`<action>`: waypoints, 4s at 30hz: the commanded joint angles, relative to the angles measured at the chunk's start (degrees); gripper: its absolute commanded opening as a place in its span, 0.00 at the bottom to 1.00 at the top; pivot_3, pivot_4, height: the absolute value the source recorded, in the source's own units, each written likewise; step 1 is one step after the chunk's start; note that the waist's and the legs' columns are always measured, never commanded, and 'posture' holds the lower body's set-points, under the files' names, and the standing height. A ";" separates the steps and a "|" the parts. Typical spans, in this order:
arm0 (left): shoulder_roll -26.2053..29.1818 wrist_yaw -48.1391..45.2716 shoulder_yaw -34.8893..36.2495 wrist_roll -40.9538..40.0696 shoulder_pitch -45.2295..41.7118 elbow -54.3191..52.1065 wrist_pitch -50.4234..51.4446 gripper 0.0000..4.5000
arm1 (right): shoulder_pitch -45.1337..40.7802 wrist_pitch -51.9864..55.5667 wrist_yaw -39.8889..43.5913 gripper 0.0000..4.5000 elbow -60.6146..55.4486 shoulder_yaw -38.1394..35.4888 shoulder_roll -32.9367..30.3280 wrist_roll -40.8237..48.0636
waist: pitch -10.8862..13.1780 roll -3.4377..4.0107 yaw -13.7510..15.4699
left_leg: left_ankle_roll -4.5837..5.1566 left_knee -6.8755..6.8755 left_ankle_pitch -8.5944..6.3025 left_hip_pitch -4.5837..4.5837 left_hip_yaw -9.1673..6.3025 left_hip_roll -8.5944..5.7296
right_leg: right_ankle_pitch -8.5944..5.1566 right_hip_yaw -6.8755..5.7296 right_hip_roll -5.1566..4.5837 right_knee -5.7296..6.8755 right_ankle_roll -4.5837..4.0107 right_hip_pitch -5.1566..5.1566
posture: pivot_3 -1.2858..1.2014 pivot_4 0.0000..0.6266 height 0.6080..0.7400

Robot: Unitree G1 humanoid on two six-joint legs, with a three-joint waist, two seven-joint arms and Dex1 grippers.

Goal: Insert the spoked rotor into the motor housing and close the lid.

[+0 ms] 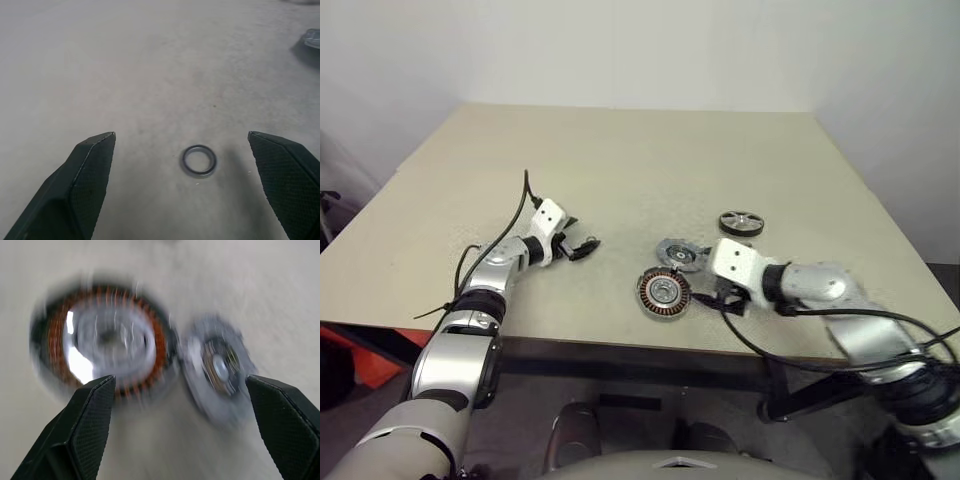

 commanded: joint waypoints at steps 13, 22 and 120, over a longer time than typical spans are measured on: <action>-2.33 -1.01 0.93 -4.20 4.02 -17.12 4.95 0.99 | -15.92 -29.04 20.70 0.96 16.51 17.03 4.10 -12.85 | -0.01 0.01 -0.60 | 0.07 0.37 -0.04 0.00 0.01 0.09 | 0.06 -0.02 0.01 0.33 -0.12 -0.03 | 0.52 0.00 1.00; -2.81 0.98 0.08 -4.91 10.46 -26.21 8.99 0.99 | -19.27 -37.56 24.92 0.96 23.85 18.93 8.22 -15.13 | -0.01 0.00 -1.37 | 0.08 0.47 -0.04 -0.06 0.01 0.09 | 0.06 -0.02 0.03 0.45 -0.13 -0.07 | 0.52 0.00 1.00; -2.05 8.17 -0.43 -5.21 14.59 -27.55 9.24 1.00 | -44.86 -55.05 12.40 0.99 68.15 15.60 30.35 -24.77 | 0.02 -0.08 -4.62 | -0.20 0.78 -0.04 -0.54 0.13 0.76 | 0.15 -0.10 0.67 0.92 -0.93 -0.96 | 0.52 0.00 1.00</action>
